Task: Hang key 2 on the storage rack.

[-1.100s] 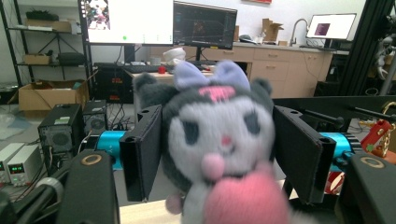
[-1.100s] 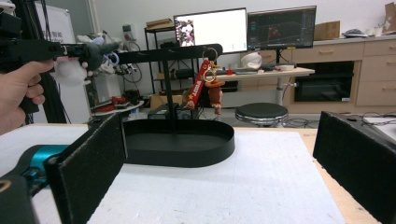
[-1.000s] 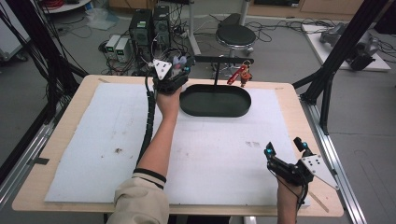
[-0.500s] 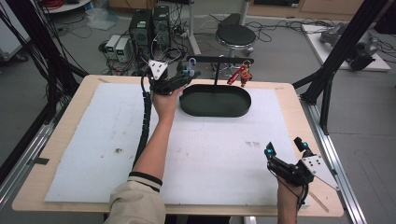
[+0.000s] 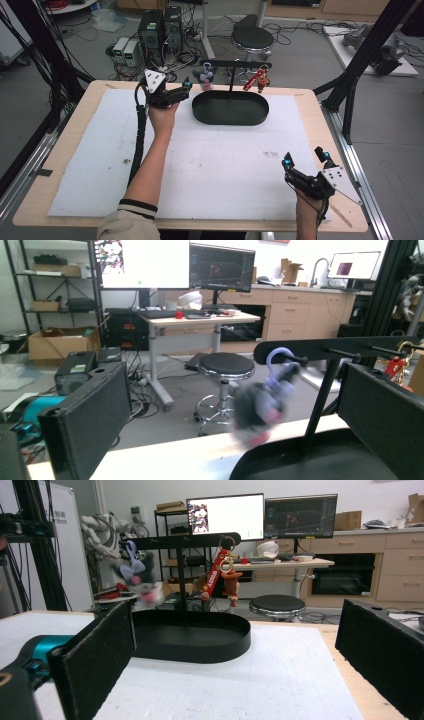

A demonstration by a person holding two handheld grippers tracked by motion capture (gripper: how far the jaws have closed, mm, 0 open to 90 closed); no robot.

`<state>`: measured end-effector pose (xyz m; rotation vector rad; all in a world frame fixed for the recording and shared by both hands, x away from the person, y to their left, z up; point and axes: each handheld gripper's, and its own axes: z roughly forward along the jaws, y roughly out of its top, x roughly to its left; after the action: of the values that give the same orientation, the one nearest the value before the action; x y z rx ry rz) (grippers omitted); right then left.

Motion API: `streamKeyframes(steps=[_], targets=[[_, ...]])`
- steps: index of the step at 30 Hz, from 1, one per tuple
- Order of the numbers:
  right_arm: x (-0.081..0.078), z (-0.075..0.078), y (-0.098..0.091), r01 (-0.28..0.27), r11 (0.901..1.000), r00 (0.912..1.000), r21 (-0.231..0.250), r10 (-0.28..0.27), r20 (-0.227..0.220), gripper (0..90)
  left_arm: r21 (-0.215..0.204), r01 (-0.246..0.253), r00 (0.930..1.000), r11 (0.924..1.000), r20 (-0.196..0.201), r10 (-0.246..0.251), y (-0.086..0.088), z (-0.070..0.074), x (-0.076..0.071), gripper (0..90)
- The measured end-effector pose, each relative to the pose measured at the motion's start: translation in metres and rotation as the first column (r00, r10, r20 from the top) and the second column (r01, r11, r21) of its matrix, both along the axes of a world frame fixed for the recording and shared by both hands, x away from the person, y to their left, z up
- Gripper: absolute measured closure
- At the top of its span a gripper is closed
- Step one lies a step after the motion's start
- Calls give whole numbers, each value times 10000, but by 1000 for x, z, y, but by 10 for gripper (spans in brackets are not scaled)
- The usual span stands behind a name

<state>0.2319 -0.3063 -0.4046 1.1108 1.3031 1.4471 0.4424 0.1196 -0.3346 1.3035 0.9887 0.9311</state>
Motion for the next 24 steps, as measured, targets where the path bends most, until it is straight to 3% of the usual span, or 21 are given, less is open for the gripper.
streamKeyframes(steps=[13,24], targets=[[-3,5,4,67,9999,10000,-102,-66,57,18,397,-407,9980,9984,509,386,37,5,-51,17],[-3,7,8,-32,9998,10000,-208,33,63,18,214,-695,9954,9974,671,679,72,1,-88,17]])
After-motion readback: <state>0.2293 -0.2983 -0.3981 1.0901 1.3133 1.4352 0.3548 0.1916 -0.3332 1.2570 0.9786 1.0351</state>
